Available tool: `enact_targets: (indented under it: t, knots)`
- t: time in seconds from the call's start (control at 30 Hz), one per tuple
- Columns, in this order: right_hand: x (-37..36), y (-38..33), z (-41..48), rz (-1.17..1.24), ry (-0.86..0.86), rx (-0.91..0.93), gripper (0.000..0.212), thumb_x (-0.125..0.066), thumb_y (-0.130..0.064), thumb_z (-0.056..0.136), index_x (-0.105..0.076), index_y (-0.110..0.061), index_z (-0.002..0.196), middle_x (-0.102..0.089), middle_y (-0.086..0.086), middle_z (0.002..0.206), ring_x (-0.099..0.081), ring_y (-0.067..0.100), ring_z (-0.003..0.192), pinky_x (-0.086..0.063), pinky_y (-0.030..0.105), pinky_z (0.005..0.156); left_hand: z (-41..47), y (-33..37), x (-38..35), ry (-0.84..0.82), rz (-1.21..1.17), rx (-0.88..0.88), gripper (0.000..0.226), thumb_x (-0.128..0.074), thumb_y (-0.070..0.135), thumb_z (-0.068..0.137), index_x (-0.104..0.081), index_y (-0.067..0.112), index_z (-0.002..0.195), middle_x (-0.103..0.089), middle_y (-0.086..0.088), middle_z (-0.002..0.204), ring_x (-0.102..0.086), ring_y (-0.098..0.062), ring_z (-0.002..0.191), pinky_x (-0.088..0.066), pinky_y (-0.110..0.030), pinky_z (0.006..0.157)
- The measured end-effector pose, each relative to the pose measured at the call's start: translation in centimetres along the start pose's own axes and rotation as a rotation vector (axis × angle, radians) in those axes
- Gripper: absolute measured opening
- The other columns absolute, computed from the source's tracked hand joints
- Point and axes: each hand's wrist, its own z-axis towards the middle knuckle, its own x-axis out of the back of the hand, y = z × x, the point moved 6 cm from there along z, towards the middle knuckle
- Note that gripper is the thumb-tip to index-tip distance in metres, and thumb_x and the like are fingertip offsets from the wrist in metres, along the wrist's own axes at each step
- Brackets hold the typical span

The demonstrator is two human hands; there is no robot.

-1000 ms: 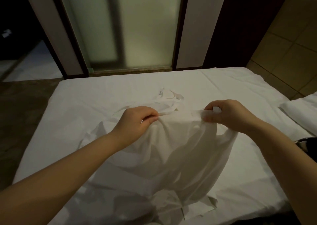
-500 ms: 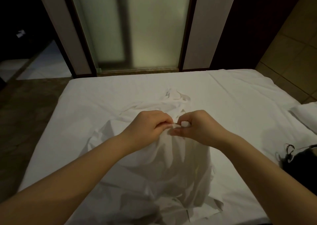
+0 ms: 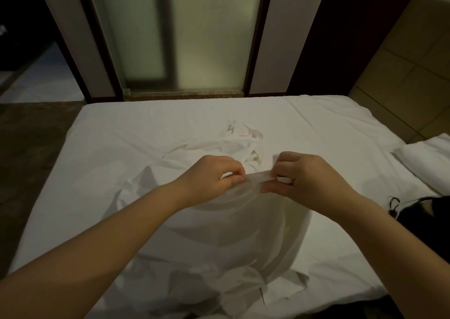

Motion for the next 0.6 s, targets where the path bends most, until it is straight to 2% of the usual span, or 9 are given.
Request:
enact_targets:
  t: [0.07,0.1,0.2,0.27,0.37,0.43,0.47,0.6]
  knots:
    - [-0.2,0.2,-1.2,0.023,0.054,-0.023,0.044,-0.051,-0.054,0.081,-0.063,-0.015,0.064,-0.048,-0.007,0.063,-0.04,0.007,0.051,-0.038,0.015,0.047,-0.1,0.0,-0.4,-0.01,-0.065,-0.011,0.022,-0.056,0.032,0.089,-0.069,0.013,0.09,-0.066,0.005,0.087,-0.055,-0.007,0.083,-0.048,-0.021,0.074]
    - [-0.2,0.3,-1.9,0.037,0.087,-0.045,0.043,-0.051,-0.052,0.081,-0.061,-0.015,0.062,-0.046,-0.008,0.063,-0.038,0.007,0.052,-0.032,0.007,0.049,-0.1,0.1,-0.6,-0.012,-0.089,-0.024,0.027,-0.053,0.036,0.088,-0.067,0.014,0.088,-0.064,0.006,0.085,-0.055,-0.008,0.081,-0.047,-0.019,0.073]
    - [-0.7,0.1,-4.1,0.026,0.164,-0.084,0.041,-0.053,-0.047,0.083,-0.058,-0.014,0.06,-0.049,-0.007,0.063,-0.042,0.012,0.054,-0.031,0.011,0.049,-0.4,0.2,-1.8,-0.099,-0.137,-0.003,0.022,-0.052,0.032,0.091,-0.065,0.015,0.086,-0.062,0.007,0.076,-0.054,-0.008,0.075,-0.043,-0.018,0.069]
    - [-1.3,-0.5,-5.5,-0.066,0.211,-0.057,0.039,-0.054,-0.043,0.085,-0.058,-0.013,0.06,-0.053,-0.003,0.063,-0.048,0.014,0.046,-0.037,0.02,0.041,-0.7,-0.1,-3.3,-0.19,-0.186,0.063,0.015,-0.05,0.022,0.095,-0.061,0.023,0.086,-0.057,0.008,0.066,-0.052,-0.006,0.065,-0.04,-0.015,0.062]
    - [-2.1,-1.5,-6.9,-0.154,0.236,-0.018,0.04,-0.053,-0.039,0.088,-0.061,-0.011,0.061,-0.055,0.002,0.063,-0.05,0.021,0.042,-0.035,0.019,0.04,-1.0,-0.6,-5.2,-0.176,-0.201,0.13,0.014,-0.044,0.02,0.098,-0.056,0.026,0.095,-0.05,0.004,0.058,-0.046,-0.008,0.055,-0.034,-0.015,0.053]
    - [-2.4,-1.9,-7.5,-0.172,0.231,-0.028,0.047,-0.046,-0.043,0.093,-0.062,-0.011,0.062,-0.056,0.002,0.063,-0.05,0.02,0.041,-0.03,0.016,0.044,-0.8,-0.8,-6.0,-0.147,-0.216,0.157,0.014,-0.044,0.022,0.098,-0.056,0.028,0.104,-0.055,-0.008,0.063,-0.048,-0.013,0.057,-0.036,-0.02,0.055]
    - [-2.5,-2.0,-7.7,-0.173,0.226,-0.036,0.05,-0.043,-0.044,0.095,-0.063,-0.011,0.062,-0.056,0.002,0.064,-0.049,0.019,0.041,-0.029,0.016,0.044,-0.6,-0.8,-6.2,-0.149,-0.236,0.156,0.016,-0.046,0.022,0.097,-0.058,0.028,0.106,-0.057,-0.008,0.066,-0.05,-0.013,0.059,-0.039,-0.021,0.057]
    - [-2.2,-2.1,-8.3,-0.186,0.244,-0.056,0.048,-0.045,-0.043,0.093,-0.063,-0.01,0.064,-0.058,0.002,0.064,-0.049,0.018,0.041,-0.028,0.015,0.046,1.2,0.4,-6.1,-0.203,-0.308,0.122,0.013,-0.06,0.017,0.09,-0.069,0.027,0.091,-0.063,0.011,0.085,-0.054,0.002,0.066,-0.041,-0.011,0.064]
